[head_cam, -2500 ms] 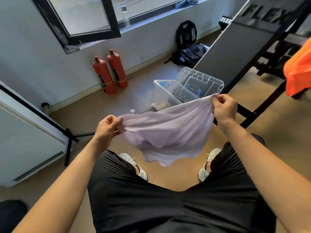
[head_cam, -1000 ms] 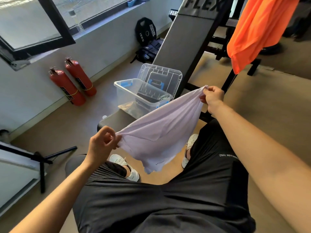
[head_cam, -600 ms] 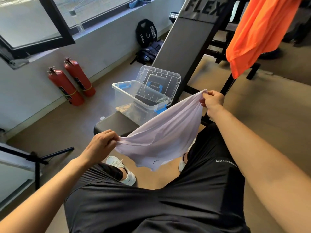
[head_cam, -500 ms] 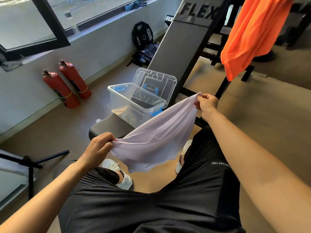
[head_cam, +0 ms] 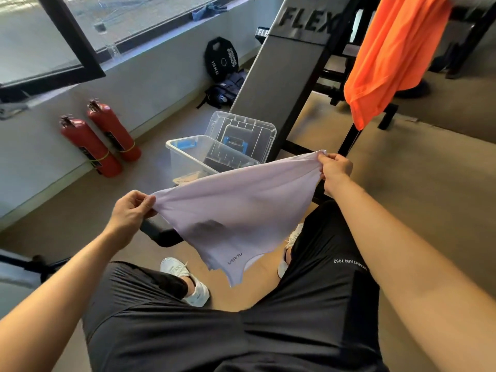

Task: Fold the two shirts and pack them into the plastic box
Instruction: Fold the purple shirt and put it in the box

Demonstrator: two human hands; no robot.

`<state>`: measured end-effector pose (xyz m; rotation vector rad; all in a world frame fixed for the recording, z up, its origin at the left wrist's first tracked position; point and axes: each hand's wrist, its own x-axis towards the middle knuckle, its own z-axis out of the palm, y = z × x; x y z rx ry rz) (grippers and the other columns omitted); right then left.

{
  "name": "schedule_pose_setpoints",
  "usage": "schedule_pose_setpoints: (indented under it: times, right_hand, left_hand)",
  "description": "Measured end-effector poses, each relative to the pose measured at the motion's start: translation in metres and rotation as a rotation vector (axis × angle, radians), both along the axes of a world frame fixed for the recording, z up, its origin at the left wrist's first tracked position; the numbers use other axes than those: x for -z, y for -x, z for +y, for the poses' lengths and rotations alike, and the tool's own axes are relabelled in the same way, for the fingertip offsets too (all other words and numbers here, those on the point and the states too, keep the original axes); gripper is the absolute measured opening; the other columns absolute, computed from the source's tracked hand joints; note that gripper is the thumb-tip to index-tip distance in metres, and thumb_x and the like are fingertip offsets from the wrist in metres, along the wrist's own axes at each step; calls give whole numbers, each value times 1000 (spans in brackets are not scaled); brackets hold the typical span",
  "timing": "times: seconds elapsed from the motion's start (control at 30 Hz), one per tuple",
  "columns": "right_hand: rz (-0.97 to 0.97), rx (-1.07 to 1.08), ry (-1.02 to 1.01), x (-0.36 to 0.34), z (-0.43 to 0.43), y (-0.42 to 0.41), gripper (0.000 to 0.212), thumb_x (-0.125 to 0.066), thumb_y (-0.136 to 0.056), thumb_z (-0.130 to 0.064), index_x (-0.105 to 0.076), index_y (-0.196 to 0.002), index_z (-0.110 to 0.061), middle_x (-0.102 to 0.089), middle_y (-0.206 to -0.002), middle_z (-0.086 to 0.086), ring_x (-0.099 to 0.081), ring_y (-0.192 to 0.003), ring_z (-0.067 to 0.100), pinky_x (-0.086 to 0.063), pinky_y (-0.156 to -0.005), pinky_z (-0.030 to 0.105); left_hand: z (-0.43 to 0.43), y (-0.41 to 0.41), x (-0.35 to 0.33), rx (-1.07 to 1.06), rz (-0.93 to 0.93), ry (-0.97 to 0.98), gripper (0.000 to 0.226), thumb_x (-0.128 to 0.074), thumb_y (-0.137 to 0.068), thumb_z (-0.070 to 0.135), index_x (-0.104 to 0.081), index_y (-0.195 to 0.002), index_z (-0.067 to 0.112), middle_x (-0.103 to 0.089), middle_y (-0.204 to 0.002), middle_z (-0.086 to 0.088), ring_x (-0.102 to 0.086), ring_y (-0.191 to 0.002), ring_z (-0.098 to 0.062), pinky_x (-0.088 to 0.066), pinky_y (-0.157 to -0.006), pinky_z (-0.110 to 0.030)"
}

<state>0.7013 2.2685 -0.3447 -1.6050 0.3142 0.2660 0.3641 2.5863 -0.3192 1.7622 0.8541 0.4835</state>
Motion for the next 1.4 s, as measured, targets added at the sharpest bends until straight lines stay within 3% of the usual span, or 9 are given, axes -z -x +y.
schedule_pose_setpoints:
  times: [0.1, 0.17, 0.23, 0.37, 0.53, 0.87, 1.03, 1.17, 1.4]
  right_hand:
    - [19, -258, -109, -11, -15, -8, 17, -75, -89, -22, -63, -79, -18, -56, -68, -3, -44, -55, 9, -37, -44, 19]
    - [54, -347, -254, -19, -31, -16, 18, -77, -86, -23, -61, -77, -19, -53, -57, -6, -40, -47, 7, -33, -40, 18]
    - [53, -227, -247, -17, -37, -20, 24, -81, -82, -26, -58, -75, -20, -53, -54, -7, -40, -45, 7, -33, -38, 18]
    - [-27, -135, 72, -2, -24, -7, 35, -82, -82, -28, -53, -66, -18, -54, -69, -3, -42, -59, 9, -37, -54, 20]
    - [-35, -158, 6, 0, -20, 3, 39, -83, -82, -32, -51, -64, -17, -56, -71, -1, -49, -68, 14, -47, -62, 27]
    - [-27, -63, -96, -9, 3, 60, 25, -81, -83, -25, -63, -68, -17, -66, -77, 0, -60, -76, 18, -56, -64, 31]
    - [-41, -201, -129, -9, 24, 115, 16, -80, -85, -28, -73, -78, -16, -71, -80, 4, -64, -80, 20, -59, -74, 36]
    - [-90, -408, -171, -15, 30, 164, 7, -75, -89, -22, -78, -89, -16, -77, -88, 9, -70, -84, 20, -61, -82, 37]
    - [-224, -688, -131, -16, 34, 205, 21, -74, -90, -24, -78, -104, -9, -79, -93, 5, -75, -92, 25, -62, -84, 41]
  left_hand:
    - [18, 2, -20, 283, 244, 12, 18, -63, -95, 12, -58, -84, 0, -55, -71, -7, -49, -67, -17, -44, -54, -12]
    - [28, 9, -35, 364, 163, 203, 15, -60, -94, 12, -56, -84, 2, -58, -72, -5, -57, -67, -15, -53, -63, -17]
    - [35, 7, -36, 207, 24, 294, 16, -57, -97, 9, -56, -81, 8, -58, -74, -6, -64, -67, -13, -60, -65, -21]
    - [19, -10, -18, 35, 90, 124, 18, -59, -99, 11, -58, -82, 9, -64, -69, -2, -63, -59, -10, -58, -53, -20]
    - [3, -8, -23, -55, 61, 122, 15, -61, -100, 22, -60, -87, 13, -60, -83, -6, -60, -64, -18, -56, -46, -23]
    - [-42, -1, -31, -249, -79, 368, 8, -68, -95, 11, -64, -88, 11, -63, -81, -7, -64, -50, -5, -55, -46, -21]
    - [-96, -12, -32, -139, -98, 515, 5, -68, -94, 13, -69, -90, 12, -72, -80, -7, -71, -66, -18, -64, -66, -35]
    - [-131, -18, -26, -86, -124, 554, 4, -70, -93, 15, -70, -96, 12, -76, -83, -4, -74, -75, -17, -60, -62, -27]
    - [-170, -25, -20, -78, -143, 487, 19, -77, -86, 16, -73, -101, 6, -77, -95, -14, -76, -89, -28, -62, -75, -33]
